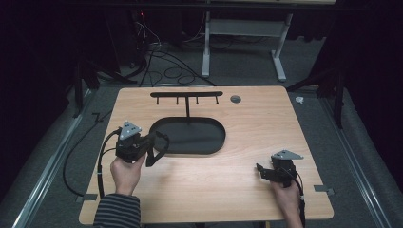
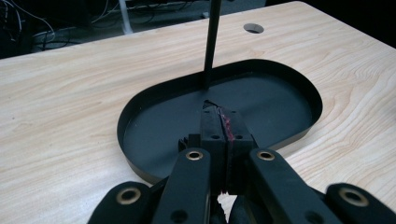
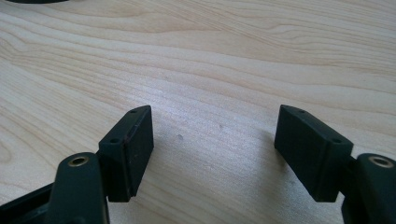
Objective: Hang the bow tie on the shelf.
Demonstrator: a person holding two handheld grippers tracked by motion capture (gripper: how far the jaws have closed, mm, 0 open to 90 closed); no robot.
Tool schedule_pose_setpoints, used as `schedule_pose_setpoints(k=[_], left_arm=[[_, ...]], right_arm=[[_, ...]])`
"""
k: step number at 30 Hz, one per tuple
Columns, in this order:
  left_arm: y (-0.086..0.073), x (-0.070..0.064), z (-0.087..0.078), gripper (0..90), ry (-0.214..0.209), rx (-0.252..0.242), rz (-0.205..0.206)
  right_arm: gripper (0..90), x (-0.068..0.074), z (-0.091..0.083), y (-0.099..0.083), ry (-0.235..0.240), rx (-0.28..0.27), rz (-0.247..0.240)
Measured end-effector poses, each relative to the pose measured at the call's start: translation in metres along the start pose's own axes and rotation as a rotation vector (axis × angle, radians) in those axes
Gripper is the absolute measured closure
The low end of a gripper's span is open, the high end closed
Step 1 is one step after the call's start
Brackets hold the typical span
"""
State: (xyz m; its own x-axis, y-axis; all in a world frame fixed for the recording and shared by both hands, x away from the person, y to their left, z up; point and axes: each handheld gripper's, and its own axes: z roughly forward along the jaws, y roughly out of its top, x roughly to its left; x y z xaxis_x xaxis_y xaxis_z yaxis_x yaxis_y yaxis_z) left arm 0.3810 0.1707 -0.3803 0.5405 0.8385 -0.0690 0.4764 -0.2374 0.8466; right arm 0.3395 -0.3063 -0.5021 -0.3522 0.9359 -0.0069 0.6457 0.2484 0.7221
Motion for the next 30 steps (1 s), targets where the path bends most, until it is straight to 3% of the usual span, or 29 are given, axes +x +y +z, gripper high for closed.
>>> schedule_pose_setpoints(k=[30], left_arm=[[0.034,0.01,0.0,89.1,-0.01,-0.02,0.001]], right_arm=[[29.4,0.0,0.0,0.0,0.003,0.0,-0.001]])
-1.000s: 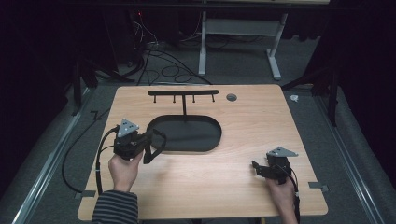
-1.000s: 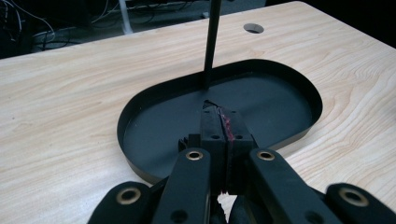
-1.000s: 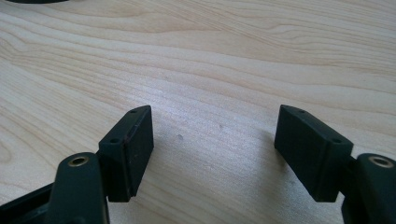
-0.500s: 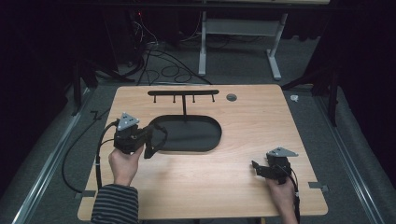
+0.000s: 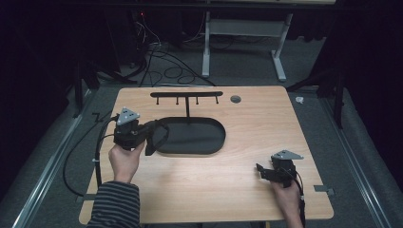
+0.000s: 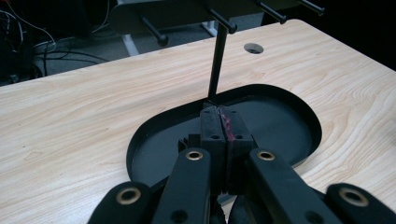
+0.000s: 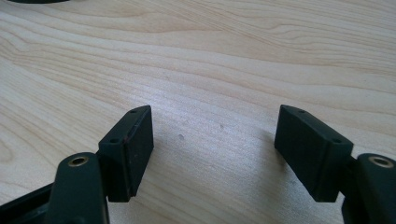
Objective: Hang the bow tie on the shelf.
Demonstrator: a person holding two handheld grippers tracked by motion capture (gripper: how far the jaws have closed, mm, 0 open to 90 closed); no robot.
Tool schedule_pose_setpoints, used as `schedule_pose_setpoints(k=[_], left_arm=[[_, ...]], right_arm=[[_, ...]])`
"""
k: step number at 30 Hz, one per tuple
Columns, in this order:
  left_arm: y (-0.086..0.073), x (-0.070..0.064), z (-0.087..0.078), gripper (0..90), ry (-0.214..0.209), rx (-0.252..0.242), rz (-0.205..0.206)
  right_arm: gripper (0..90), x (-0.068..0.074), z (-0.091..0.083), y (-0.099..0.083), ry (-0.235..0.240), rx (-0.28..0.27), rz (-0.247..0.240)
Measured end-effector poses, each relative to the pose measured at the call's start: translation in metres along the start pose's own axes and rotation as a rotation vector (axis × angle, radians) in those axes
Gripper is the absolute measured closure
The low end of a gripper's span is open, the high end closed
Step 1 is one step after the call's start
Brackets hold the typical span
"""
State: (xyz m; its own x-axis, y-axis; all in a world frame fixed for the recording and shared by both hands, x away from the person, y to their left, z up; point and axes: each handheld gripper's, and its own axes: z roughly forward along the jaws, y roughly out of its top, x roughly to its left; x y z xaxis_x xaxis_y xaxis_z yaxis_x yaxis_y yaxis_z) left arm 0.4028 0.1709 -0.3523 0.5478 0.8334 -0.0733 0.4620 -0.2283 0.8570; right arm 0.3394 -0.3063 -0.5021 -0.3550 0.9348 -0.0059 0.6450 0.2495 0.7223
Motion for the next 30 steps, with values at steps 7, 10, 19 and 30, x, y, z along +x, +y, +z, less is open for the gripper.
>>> schedule_pose_setpoints(k=[7,10,19,30], left_arm=[[0.009,0.001,0.001,89.2,0.012,-0.001,-0.001],[0.013,0.0,0.002,89.1,0.015,0.0,0.003],[0.022,0.002,0.006,88.6,0.027,0.01,0.017],[0.035,0.006,0.008,89.0,0.04,-0.003,0.019]], right_arm=[[29.5,0.0,0.0,0.0,0.0,0.0,0.001],[29.4,0.0,0.0,0.0,0.001,0.0,0.0],[29.4,0.0,0.0,0.0,0.002,-0.001,0.0],[29.4,0.0,0.0,0.0,0.002,0.0,0.0]])
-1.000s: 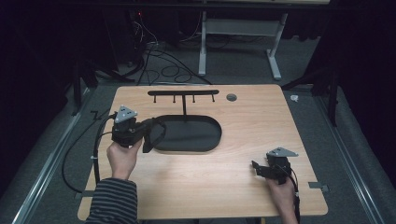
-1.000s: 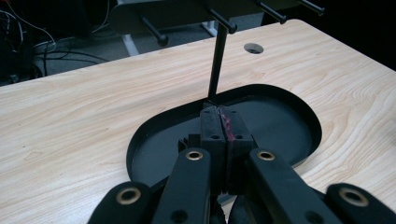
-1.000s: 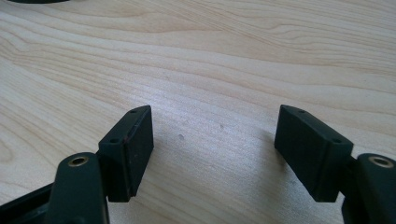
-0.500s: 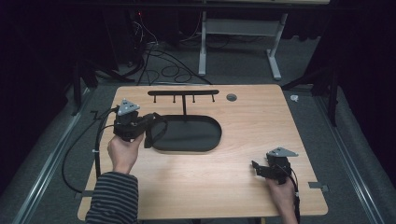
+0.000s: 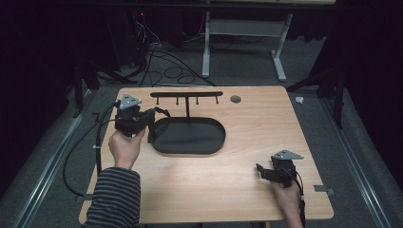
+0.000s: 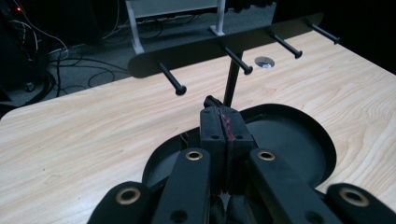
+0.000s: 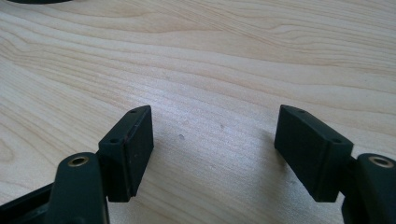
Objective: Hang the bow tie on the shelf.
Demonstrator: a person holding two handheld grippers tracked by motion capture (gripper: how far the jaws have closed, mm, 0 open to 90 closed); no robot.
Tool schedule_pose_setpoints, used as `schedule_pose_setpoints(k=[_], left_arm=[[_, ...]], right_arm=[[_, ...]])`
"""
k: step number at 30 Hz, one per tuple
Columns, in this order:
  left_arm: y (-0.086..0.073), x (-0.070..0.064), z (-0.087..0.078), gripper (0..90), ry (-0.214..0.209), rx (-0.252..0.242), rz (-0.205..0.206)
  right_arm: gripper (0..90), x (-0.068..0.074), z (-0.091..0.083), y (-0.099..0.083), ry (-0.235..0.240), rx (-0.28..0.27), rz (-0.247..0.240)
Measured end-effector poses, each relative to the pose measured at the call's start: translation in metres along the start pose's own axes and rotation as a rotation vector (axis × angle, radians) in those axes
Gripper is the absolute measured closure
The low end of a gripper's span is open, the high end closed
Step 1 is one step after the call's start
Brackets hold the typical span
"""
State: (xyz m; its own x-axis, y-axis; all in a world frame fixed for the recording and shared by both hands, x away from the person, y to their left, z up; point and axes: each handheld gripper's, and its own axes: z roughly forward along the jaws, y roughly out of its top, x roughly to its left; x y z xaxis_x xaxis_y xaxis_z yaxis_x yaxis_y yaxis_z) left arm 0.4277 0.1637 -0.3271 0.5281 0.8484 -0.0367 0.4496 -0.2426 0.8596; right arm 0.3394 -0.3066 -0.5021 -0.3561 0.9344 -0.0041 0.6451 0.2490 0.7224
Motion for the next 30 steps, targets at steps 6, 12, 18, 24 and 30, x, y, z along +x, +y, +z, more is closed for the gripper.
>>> schedule_pose_setpoints(k=[6,12,18,24,30], left_arm=[[0.009,0.001,0.005,89.0,0.003,0.0,0.0],[0.015,0.004,0.01,89.0,0.015,-0.005,-0.008],[0.018,0.009,0.016,89.0,0.035,0.009,-0.016],[0.02,0.012,0.019,89.0,0.052,0.002,-0.02],[0.019,0.016,0.024,89.0,0.07,0.008,-0.022]], right_arm=[[29.4,0.0,0.0,0.0,0.001,0.0,0.001],[29.4,0.0,0.0,0.0,0.003,-0.002,0.003],[29.5,0.0,0.0,0.0,0.002,-0.002,0.002],[29.5,0.0,0.0,0.0,0.002,0.0,0.0],[29.5,0.0,0.0,0.0,0.0,0.0,-0.001]])
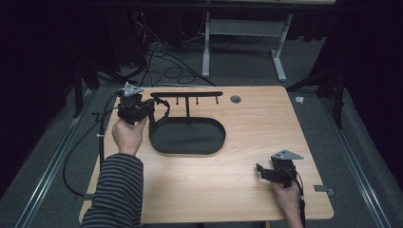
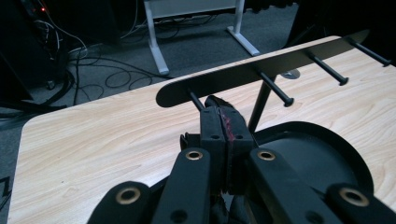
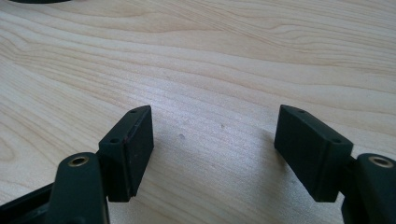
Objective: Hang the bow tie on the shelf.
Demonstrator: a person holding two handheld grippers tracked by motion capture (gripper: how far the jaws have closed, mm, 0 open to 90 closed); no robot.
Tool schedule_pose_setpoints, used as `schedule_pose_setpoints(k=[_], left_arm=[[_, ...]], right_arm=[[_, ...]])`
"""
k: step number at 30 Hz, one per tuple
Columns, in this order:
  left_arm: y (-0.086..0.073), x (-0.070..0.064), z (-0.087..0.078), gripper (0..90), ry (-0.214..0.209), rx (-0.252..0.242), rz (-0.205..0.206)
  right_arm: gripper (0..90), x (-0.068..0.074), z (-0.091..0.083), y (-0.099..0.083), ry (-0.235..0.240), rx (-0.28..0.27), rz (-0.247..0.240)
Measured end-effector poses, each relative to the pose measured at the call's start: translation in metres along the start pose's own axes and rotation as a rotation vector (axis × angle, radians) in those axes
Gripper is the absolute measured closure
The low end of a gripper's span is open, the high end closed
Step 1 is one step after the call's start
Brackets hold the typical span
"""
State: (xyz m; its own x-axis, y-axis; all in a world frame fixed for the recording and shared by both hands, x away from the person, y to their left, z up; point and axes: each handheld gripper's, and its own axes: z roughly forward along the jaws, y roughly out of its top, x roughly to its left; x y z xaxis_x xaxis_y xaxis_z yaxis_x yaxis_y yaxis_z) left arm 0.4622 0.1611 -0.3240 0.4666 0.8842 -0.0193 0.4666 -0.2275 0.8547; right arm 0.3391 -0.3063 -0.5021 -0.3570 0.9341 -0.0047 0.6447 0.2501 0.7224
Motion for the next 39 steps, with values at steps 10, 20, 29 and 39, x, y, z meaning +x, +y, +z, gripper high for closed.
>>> schedule_pose_setpoints(k=[10,20,29,39], left_arm=[[0.001,0.009,0.007,89.0,0.03,-0.027,-0.054],[-0.01,0.022,0.009,89.0,0.083,0.005,-0.073],[-0.014,0.029,0.011,89.0,0.104,0.018,-0.101],[0.0,0.019,0.013,89.1,0.1,-0.015,-0.09]], right_arm=[[29.8,0.002,0.0,0.0,0.01,0.001,-0.013],[29.8,0.002,0.0,0.0,0.011,0.0,-0.012],[29.9,0.002,0.0,0.0,0.01,0.0,-0.012],[29.8,0.002,0.0,0.0,0.011,0.0,-0.012]])
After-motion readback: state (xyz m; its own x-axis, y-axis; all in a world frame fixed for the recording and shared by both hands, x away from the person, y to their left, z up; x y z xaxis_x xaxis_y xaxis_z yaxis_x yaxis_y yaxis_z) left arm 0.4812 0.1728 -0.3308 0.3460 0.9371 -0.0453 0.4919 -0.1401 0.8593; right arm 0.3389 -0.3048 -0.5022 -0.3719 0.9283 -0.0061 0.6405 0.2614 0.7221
